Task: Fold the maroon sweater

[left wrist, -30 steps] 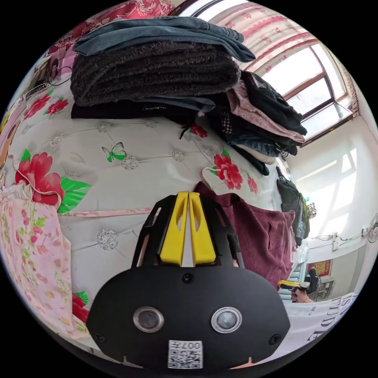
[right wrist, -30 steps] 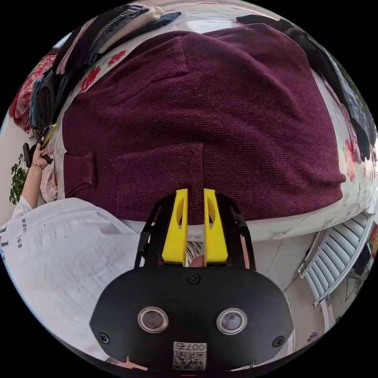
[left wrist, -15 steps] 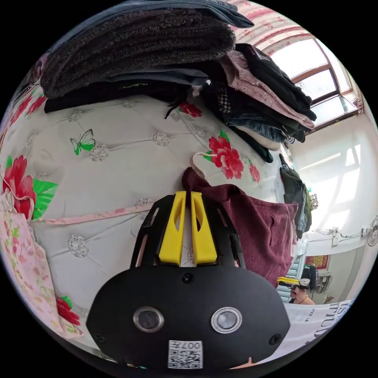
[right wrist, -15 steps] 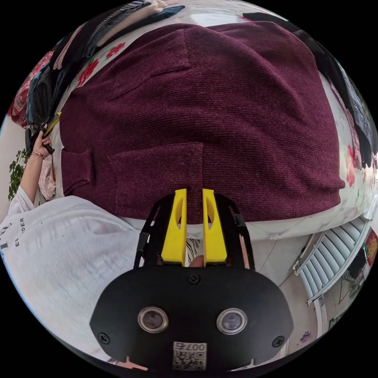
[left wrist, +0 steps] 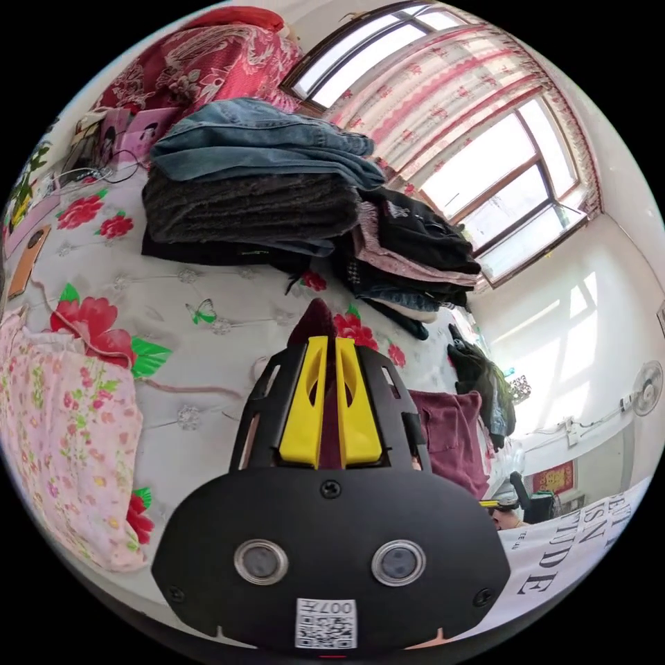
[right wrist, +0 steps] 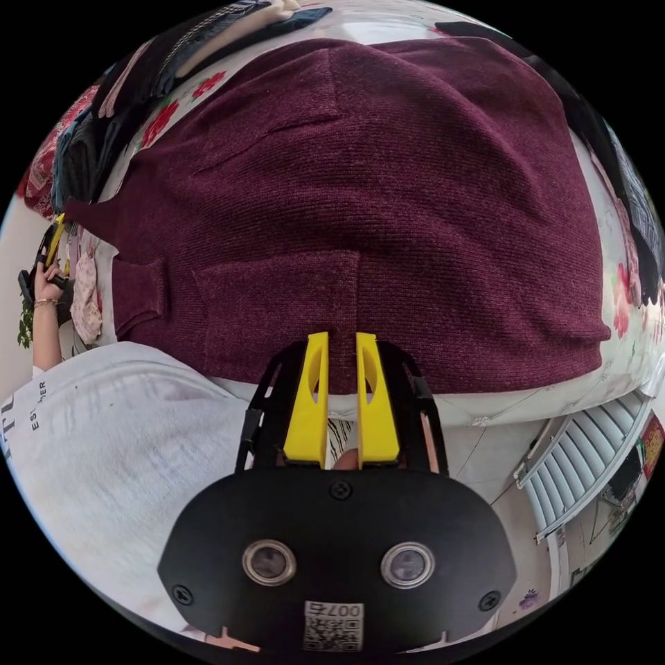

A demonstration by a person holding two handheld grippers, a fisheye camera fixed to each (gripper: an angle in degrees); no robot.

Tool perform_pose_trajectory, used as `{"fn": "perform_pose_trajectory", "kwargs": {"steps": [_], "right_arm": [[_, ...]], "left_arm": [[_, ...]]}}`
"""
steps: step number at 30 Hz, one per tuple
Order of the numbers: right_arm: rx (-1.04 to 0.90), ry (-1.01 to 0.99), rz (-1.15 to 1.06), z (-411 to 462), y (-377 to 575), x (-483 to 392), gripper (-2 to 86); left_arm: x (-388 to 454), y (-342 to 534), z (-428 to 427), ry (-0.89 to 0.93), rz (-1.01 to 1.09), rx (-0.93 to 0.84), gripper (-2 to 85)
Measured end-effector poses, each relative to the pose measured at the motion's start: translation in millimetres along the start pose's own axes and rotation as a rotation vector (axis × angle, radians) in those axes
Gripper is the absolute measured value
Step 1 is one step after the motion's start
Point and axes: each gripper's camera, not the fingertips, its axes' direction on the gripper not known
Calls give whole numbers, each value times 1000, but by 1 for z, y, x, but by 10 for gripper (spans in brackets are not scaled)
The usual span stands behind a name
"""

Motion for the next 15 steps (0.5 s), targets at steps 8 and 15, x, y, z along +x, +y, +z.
{"fn": "perform_pose_trajectory", "kwargs": {"steps": [8, 15], "right_arm": [[48, -12, 18, -25, 24, 10, 55], [139, -77, 43, -50, 56, 28, 64]], "left_arm": [[137, 60, 145, 315, 318, -215, 62], [79, 119, 170, 172, 215, -307, 84]]}}
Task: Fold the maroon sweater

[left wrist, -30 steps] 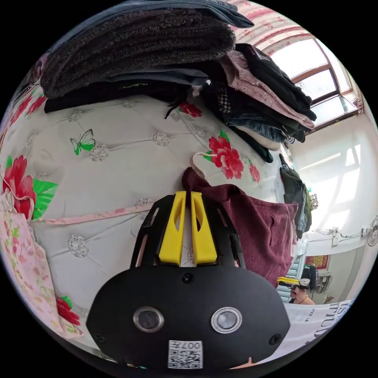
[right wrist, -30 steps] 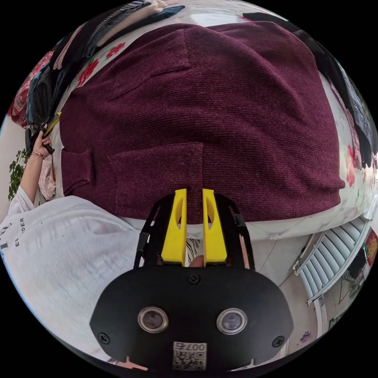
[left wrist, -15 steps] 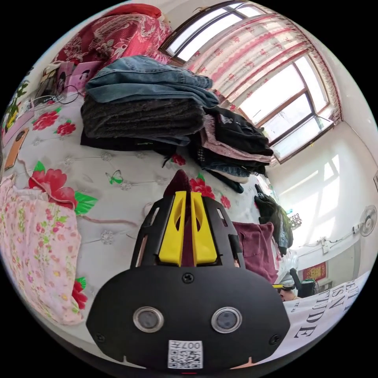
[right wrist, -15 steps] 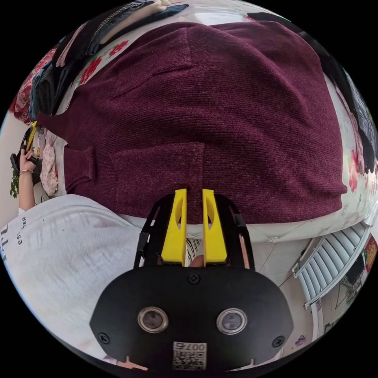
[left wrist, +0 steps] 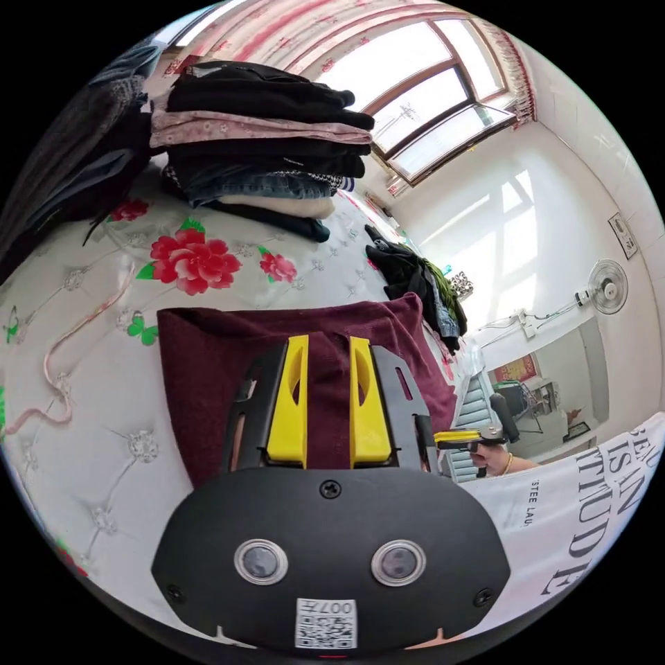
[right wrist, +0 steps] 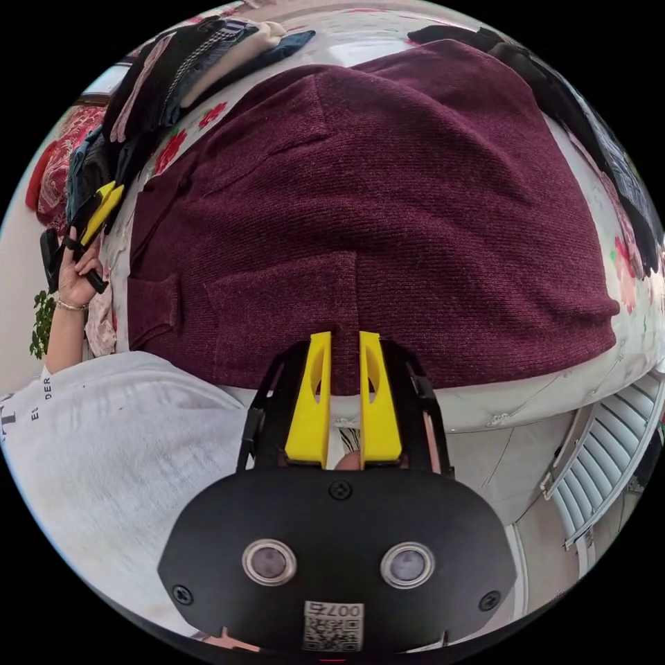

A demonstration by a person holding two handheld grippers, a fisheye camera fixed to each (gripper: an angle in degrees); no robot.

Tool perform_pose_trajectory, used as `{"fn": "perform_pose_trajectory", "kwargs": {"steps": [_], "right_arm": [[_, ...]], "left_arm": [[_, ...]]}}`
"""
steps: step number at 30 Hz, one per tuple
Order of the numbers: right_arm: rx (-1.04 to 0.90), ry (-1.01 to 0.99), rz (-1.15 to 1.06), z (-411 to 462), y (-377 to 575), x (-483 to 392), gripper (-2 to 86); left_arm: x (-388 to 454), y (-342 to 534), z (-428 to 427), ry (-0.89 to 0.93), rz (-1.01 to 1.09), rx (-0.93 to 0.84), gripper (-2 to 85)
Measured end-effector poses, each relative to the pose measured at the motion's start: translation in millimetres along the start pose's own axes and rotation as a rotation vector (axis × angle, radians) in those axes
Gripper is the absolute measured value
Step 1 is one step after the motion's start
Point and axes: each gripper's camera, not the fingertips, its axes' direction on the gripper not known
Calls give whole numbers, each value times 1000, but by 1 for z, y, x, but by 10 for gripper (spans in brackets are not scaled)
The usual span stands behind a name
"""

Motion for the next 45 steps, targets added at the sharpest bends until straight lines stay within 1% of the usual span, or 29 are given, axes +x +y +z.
{"fn": "perform_pose_trajectory", "kwargs": {"steps": [4, 7, 9, 11, 12, 14, 18, 20, 23, 25, 28, 30, 33, 35, 36, 38, 39, 41, 43, 45], "right_arm": [[44, -89, -18, -32, 15, 14, 67], [111, -222, -141, -68, 14, 4, 67], [148, -286, -219, -86, 6, -13, 67], [120, -394, -358, -94, -16, -49, 68], [100, -414, -391, -92, -22, -60, 69], [-9, -484, -502, -75, -47, -103, 69], [-202, -457, -619, -38, -68, -156, 56], [-290, -356, -682, -24, -69, -170, 30], [-236, -283, -713, -46, -66, -161, 9], [-197, -312, -705, -65, -65, -145, 6], [-136, -388, -639, -96, -64, -106, 8], [-110, -448, -575, -111, -63, -78, 16], [-19, -488, -422, -147, -60, -13, 32], [158, -506, -208, -191, -45, 73, 46], [212, -500, -140, -203, -39, 97, 50], [422, -435, 169, -244, -1, 201, 64], [462, -416, 245, -252, 10, 225, 67], [573, -348, 491, -277, 50, 301, 79], [597, -300, 599, -285, 70, 335, 86], [578, -290, 677, -283, 77, 357, 91]], "left_arm": [[-15, 51, -18, -126, 0, -41, 76], [-26, 99, -20, -217, -47, -90, 73], [-38, 135, -17, -269, -124, -108, 72], [-46, 158, -11, -273, -175, -112, 73], [-52, 170, -5, -270, -205, -113, 74], [-59, 184, 6, -266, -239, -121, 77], [-72, 205, 24, -279, -279, -117, 82], [-76, 212, 33, -278, -284, -120, 83], [-77, 222, 48, -297, -257, -126, 83], [-79, 229, 61, -304, -246, -140, 83], [-89, 245, 92, -283, -254, -181, 82], [-101, 260, 120, -325, -268, -235, 81], [-111, 273, 136, -355, -274, -246, 79], [-113, 277, 140, -364, -265, -251, 78], [-112, 279, 139, -372, -258, -238, 77], [-106, 277, 135, -368, -228, -191, 73], [-100, 271, 135, -348, -197, -165, 73], [-89, 255, 142, -304, -126, -144, 75], [-73, 230, 159, -239, -25, -134, 81], [-45, 187, 201, -164, 131, -141, 92]]}}
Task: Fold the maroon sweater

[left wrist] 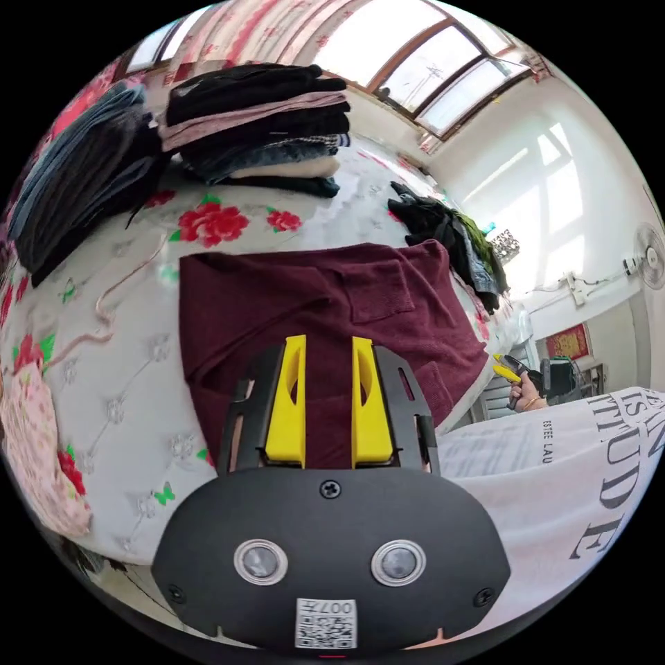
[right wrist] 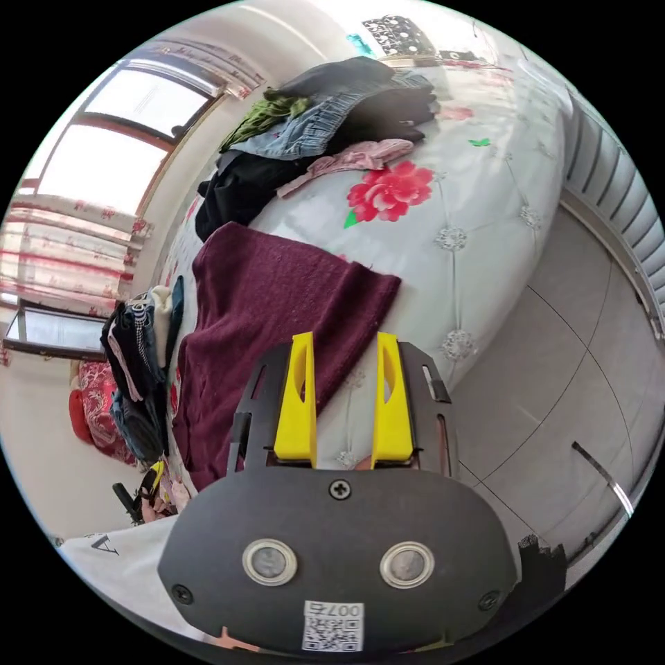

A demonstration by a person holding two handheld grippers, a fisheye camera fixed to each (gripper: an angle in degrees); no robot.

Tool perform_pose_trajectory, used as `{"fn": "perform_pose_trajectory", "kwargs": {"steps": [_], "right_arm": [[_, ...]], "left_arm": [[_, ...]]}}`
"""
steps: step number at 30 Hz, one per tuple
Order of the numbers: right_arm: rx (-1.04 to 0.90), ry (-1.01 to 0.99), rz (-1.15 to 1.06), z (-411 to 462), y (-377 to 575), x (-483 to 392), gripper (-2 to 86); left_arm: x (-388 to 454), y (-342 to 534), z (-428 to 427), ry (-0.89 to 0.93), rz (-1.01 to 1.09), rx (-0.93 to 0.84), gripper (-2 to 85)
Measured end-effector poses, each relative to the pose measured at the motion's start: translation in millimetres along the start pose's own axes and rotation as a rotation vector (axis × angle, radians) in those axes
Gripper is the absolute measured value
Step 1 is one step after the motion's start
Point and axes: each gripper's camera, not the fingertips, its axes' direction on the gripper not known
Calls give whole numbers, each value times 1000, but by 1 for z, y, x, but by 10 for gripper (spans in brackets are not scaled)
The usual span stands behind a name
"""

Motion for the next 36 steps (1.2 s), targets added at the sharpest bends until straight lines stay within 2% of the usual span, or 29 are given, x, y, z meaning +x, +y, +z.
{"fn": "perform_pose_trajectory", "kwargs": {"steps": [8, 14, 16, 20, 22, 25, 27, 30, 32, 34, 36], "right_arm": [[14, -138, 44, 20, -18, 20, 77], [16, -280, 127, 33, -17, 42, 29], [18, -296, 135, 36, -9, 44, 15], [8, -320, 101, 37, 4, 44, 2], [3, -350, 76, 36, 9, 40, 1], [6, -433, -65, 23, 18, 14, -1], [-12, -486, -223, 11, 26, -19, -1], [-115, -564, -593, -7, 55, -101, -1], [-286, -596, -895, -5, 101, -170, -1], [-451, -589, -1083, 12, 147, -211, -1], [-612, -540, -1234, 40, 200, -240, -1]], "left_arm": [[132, -190, 177, 210, 356, -107, 134], [236, -268, 336, 193, 576, -156, 150], [250, -275, 385, 166, 591, -210, 153], [245, -268, 492, 21, 537, -518, 118], [241, -265, 494, 43, 551, -506, 96], [228, -266, 456, 208, 545, -426, 80], [202, -266, 407, 317, 559, -339, 68], [145, -264, 338, 468, 539, -216, 26], [101, -259, 301, 523, 509, -142, 5], [54, -251, 274, 525, 469, -87, -2], [-19, -239, 254, 460, 318, -61, -4]]}}
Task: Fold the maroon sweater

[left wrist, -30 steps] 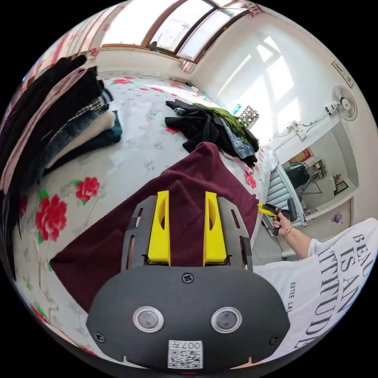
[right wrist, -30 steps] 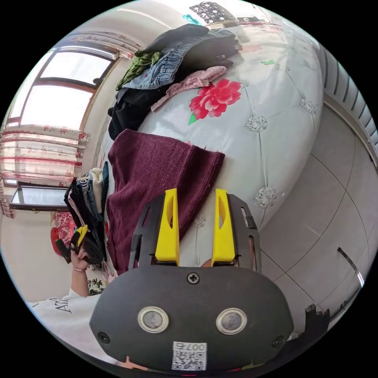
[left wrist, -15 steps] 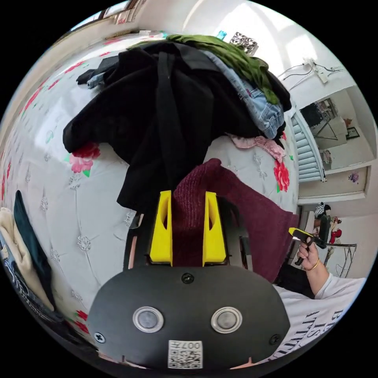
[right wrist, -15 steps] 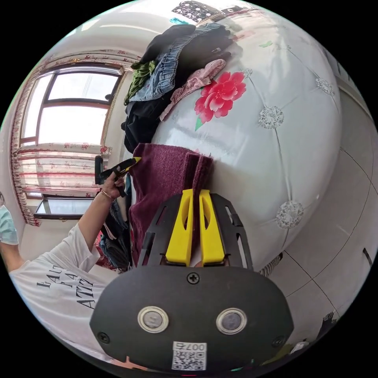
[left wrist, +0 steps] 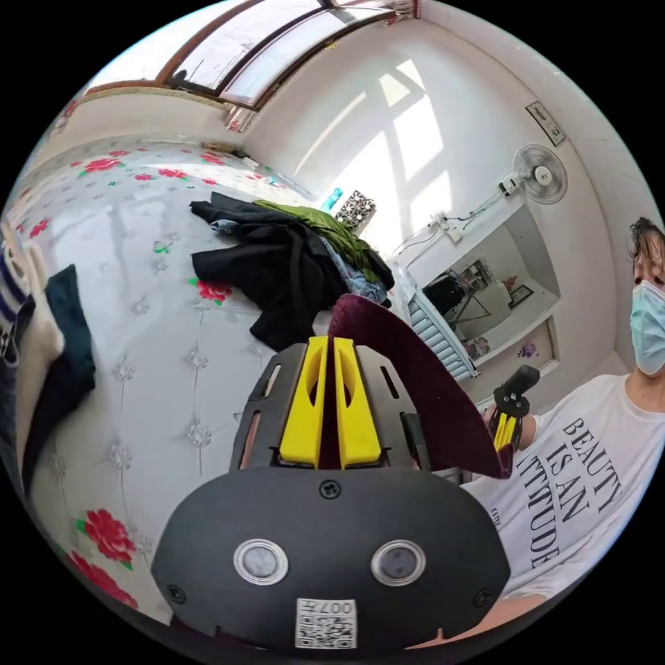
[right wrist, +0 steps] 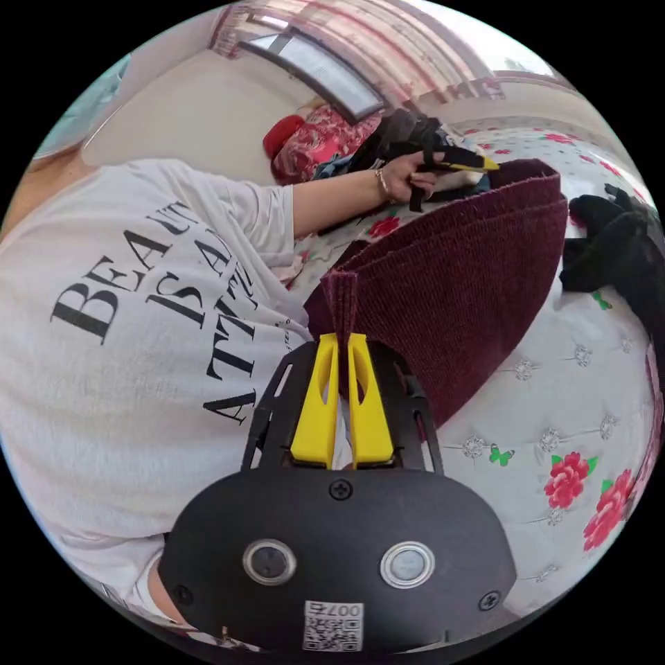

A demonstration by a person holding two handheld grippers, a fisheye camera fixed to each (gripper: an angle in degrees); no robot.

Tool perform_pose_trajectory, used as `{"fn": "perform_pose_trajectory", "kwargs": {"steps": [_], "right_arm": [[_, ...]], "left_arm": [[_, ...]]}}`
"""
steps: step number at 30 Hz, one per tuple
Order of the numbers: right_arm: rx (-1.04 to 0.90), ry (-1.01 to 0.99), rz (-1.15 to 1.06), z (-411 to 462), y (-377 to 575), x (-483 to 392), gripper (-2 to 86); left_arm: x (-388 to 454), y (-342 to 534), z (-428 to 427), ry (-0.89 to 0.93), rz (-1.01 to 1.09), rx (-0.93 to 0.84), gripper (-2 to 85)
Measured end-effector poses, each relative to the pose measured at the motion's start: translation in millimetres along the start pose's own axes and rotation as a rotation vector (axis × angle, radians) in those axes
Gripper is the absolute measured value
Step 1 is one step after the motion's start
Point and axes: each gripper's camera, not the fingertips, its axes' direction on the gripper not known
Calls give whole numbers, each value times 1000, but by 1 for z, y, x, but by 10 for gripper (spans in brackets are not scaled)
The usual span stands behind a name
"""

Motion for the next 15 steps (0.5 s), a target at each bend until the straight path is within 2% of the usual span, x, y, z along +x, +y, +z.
{"fn": "perform_pose_trajectory", "kwargs": {"steps": [2, 5, 8, 13, 15], "right_arm": [[-222, -31, -22, 88, -9, -10, -1], [-419, -25, -3, 194, -1, -10, -1], [-564, 101, 5, 273, 14, -14, -1], [-573, 173, 17, 314, 26, -22, -1], [-537, 157, 46, 316, 28, -19, -1]], "left_arm": [[-41, 32, -27, -58, -137, 33, 1], [-98, 93, -67, -156, -389, 113, 30], [-126, 134, -84, -127, -513, 123, 64], [-117, 123, -60, -150, -405, -2, 104], [-109, 99, -26, -171, -337, -116, 114]]}}
